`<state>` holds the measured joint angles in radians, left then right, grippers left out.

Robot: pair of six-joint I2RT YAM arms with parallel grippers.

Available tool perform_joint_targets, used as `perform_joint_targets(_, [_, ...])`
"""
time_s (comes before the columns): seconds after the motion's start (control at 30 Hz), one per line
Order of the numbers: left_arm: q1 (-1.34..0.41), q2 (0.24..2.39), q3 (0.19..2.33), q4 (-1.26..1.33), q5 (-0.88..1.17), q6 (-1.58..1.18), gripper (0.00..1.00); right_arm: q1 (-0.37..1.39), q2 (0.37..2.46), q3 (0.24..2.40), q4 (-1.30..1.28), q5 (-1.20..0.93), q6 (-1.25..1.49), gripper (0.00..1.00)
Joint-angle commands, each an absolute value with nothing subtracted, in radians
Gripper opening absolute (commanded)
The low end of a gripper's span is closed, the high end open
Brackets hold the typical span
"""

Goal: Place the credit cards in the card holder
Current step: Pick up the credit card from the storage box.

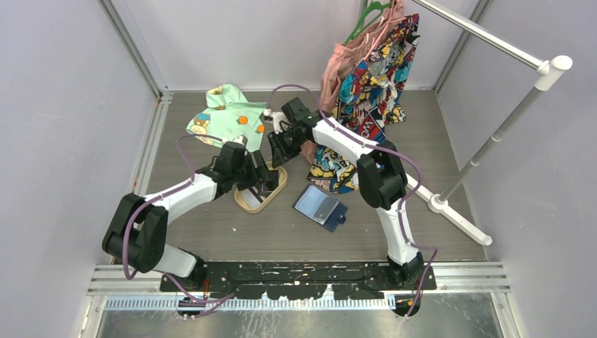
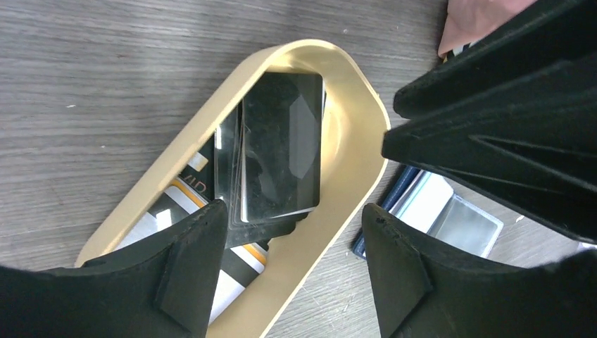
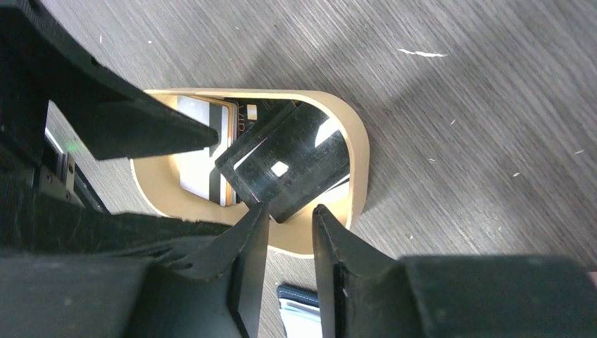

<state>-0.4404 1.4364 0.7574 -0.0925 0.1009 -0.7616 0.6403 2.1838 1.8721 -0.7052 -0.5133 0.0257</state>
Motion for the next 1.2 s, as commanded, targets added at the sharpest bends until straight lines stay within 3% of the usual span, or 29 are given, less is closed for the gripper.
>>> perform_joint_targets(0.0, [-0.46,1.455,0.815,-0.119,0.067,-0.762,0.71,0.642,2.19,1.892,-0.662,-0.508,0.102,0.33])
perform_joint_targets(0.13, [-0.46,1.483,0.827,-0.133,0.059,-0.758,0.71,0.659,2.212,1.887,-0.662,-0.498,0.136,0.29])
perform_joint_targets(0.73, [-0.465,1.583,0.853,-0.149,0.097,-0.766,0.69,0.712,2.214,1.823,-0.668,-0.406,0.105,0.27])
perform_joint_targets(1.17, [-0.416,1.558,0.755,0.093,0.239,-0.899,0.56,0.706,2.136,1.82,-0.652,-0.503,0.129,0.27])
